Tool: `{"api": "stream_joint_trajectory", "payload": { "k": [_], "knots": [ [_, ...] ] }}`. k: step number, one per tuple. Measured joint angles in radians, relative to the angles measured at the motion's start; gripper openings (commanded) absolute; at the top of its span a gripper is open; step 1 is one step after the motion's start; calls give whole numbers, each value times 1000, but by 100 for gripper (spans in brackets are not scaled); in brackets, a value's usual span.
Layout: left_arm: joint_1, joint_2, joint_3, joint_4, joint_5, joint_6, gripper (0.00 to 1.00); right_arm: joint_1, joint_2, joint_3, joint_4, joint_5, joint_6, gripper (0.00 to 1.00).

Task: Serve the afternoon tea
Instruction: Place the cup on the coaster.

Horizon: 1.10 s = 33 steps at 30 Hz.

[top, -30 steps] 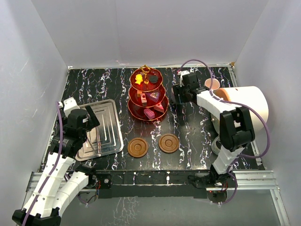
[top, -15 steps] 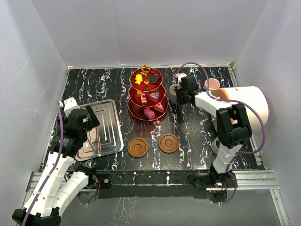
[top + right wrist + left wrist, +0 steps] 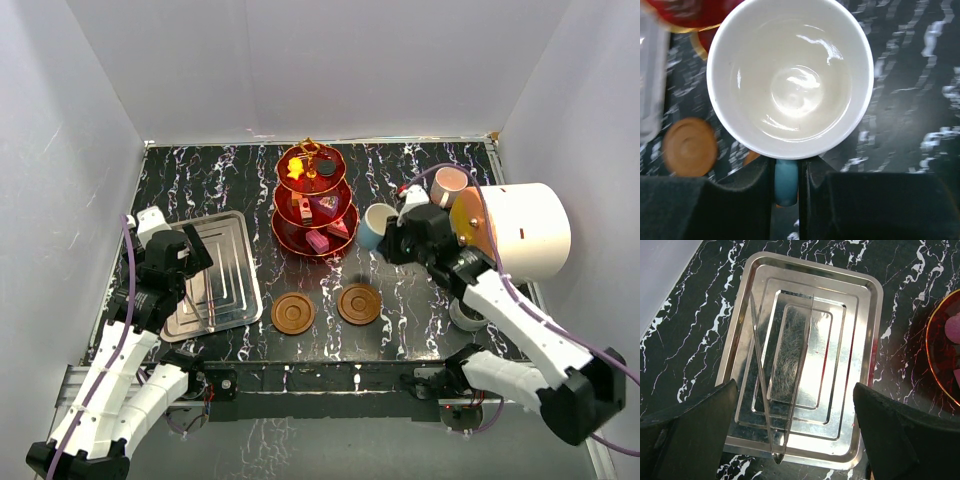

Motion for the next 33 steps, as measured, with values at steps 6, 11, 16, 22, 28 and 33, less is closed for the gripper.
{"api": "stream_joint_trajectory", "payload": {
  "k": [6, 11, 16, 22, 28, 33],
  "knots": [
    [0, 11, 0, 1, 6, 3, 99, 354, -59, -27, -46, 49, 127, 0],
    [0, 15, 0, 0, 6, 3, 99, 686, 117, -27, -27, 172, 194, 0],
    [0, 14, 0, 0, 4, 2, 99, 797, 262, 12, 1, 292, 214, 0],
    [0, 5, 0, 0, 0, -1, 99, 854, 353, 49, 105, 381, 233, 0],
    [0, -1, 0, -1, -3, -1, 99, 864, 408, 50, 180, 393, 268, 5],
    [0, -1, 0, -1, -3, -3, 99, 872, 463, 74, 180, 424, 299, 25]
  ]
}}
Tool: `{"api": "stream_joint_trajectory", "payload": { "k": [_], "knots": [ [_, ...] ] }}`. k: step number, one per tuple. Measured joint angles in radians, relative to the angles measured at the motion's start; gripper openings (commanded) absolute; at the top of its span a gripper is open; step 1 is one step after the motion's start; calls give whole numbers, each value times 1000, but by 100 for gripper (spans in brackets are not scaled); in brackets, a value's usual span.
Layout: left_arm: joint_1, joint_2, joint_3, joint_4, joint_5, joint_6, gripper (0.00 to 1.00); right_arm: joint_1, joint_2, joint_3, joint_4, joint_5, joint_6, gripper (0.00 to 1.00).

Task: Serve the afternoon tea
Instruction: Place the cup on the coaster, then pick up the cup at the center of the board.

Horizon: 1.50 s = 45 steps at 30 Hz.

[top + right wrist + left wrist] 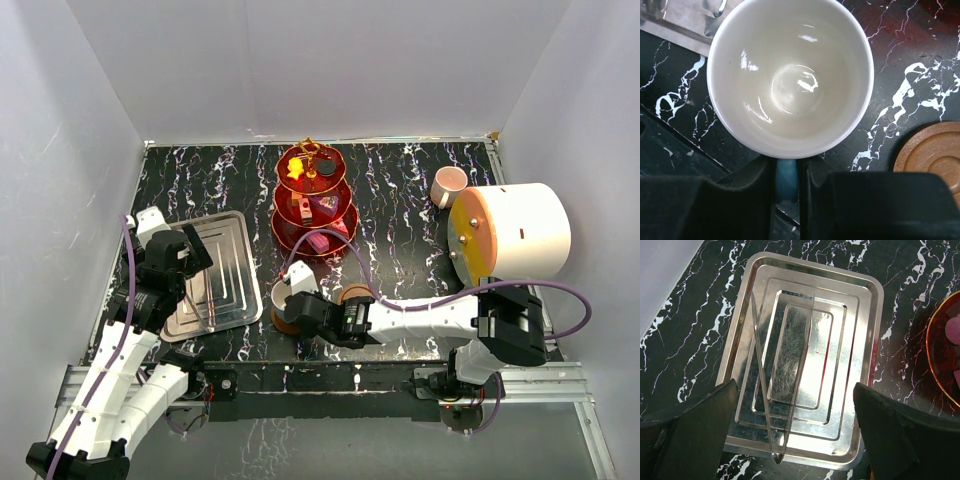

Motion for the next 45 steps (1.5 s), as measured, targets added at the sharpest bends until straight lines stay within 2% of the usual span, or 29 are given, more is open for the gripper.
{"api": "stream_joint_trajectory", "payload": {
  "k": [3, 5, 10, 14, 16, 18, 23, 27, 31, 33, 36, 45],
  "knots": [
    [0, 0, 0, 0, 0, -2, 99, 5, 3, 7, 0, 5, 14, 45],
    [0, 0, 0, 0, 0, -3, 99, 9, -2, 15, 1, 6, 22, 52],
    [0, 0, 0, 0, 0, -5, 99, 11, -87, 21, -18, 19, 21, 60],
    [0, 0, 0, -1, 0, -5, 99, 10, -214, 55, -125, 137, 26, 68],
    [0, 0, 0, -2, 0, -5, 99, -12, -292, 63, -175, 204, 35, 66],
    [0, 0, 0, -2, 0, -5, 99, -90, -364, 63, -221, 232, 36, 64],
    [0, 1, 0, -2, 0, -5, 99, -457, -435, 77, -297, 261, 32, 65],
    [0, 2, 0, -2, 0, -5, 99, -663, -380, 151, -353, 243, 1, 68],
    [0, 1, 0, -2, 0, -5, 99, -800, -245, 266, -371, 184, -33, 71],
    [0, 2, 0, -2, 0, -5, 99, -848, -174, 312, -377, 158, -48, 76],
    [0, 2, 0, -2, 0, -5, 99, -899, -82, 369, -399, 127, -55, 78],
    [0, 5, 0, -2, 0, -5, 99, -1028, 135, 538, -414, 98, -48, 76]
  ]
}}
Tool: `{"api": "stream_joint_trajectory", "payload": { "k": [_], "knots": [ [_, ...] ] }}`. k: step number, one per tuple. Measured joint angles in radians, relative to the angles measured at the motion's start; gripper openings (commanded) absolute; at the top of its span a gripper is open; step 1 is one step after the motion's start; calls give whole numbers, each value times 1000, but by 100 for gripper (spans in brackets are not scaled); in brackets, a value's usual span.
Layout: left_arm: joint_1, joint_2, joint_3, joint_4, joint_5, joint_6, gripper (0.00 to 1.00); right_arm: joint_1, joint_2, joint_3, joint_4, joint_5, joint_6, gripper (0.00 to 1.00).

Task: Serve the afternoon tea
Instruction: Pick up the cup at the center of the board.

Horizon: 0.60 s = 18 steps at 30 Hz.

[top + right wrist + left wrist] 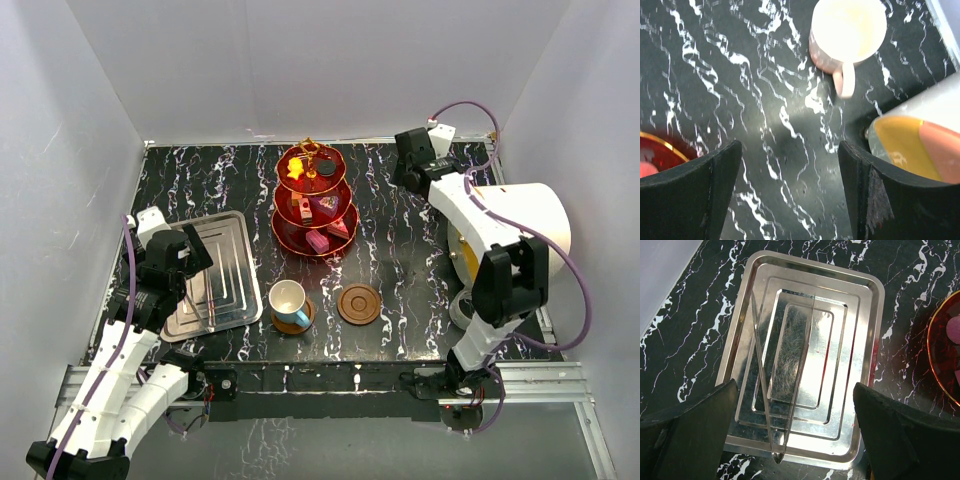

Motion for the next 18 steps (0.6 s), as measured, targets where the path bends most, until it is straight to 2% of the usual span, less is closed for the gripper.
{"api": "stream_joint_trajectory", "payload": {
  "k": [10, 18],
  "knots": [
    [0, -16, 0, -1, -11, -1, 99, -41, 276, 228, -42, 98, 71, 71],
    [0, -24, 0, -5, -18, -1, 99, -122, 346, 244, -79, 93, 106, 70]
  ]
}}
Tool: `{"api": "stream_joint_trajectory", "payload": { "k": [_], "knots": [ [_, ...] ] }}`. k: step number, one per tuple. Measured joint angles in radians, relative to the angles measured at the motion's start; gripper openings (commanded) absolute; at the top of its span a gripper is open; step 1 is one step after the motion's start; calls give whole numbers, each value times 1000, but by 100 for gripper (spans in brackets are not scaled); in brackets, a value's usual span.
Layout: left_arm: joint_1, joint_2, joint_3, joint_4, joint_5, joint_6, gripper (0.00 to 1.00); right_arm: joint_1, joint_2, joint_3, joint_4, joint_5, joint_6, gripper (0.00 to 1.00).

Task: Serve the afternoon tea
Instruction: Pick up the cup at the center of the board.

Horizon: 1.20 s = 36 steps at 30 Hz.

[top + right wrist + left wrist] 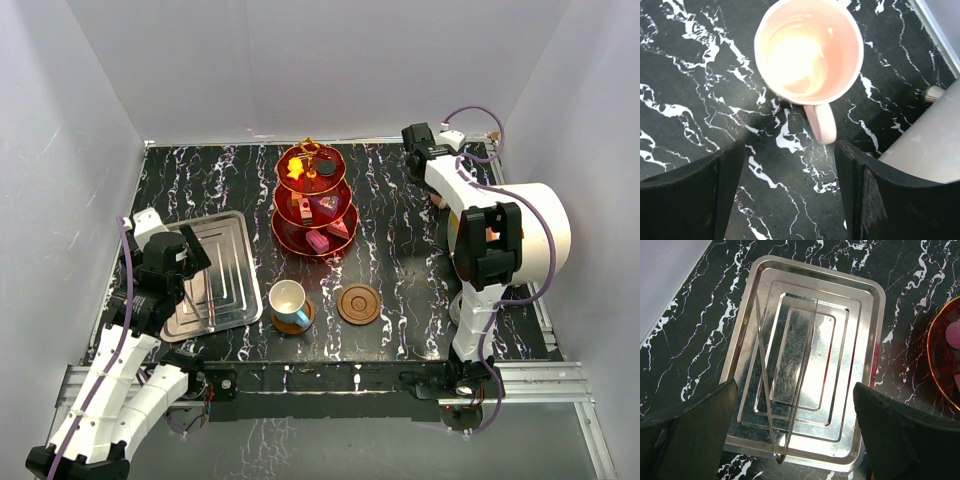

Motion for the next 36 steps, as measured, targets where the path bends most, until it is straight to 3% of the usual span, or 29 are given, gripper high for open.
{"api": "stream_joint_trajectory", "payload": {
  "k": [15, 36],
  "knots": [
    [0, -2, 0, -6, 0, 0, 99, -29, 61, -5, -2, 17, 0, 64],
    [0, 1, 0, -6, 0, 0, 99, -56, 64, -9, 50, 26, -77, 72]
  ]
}}
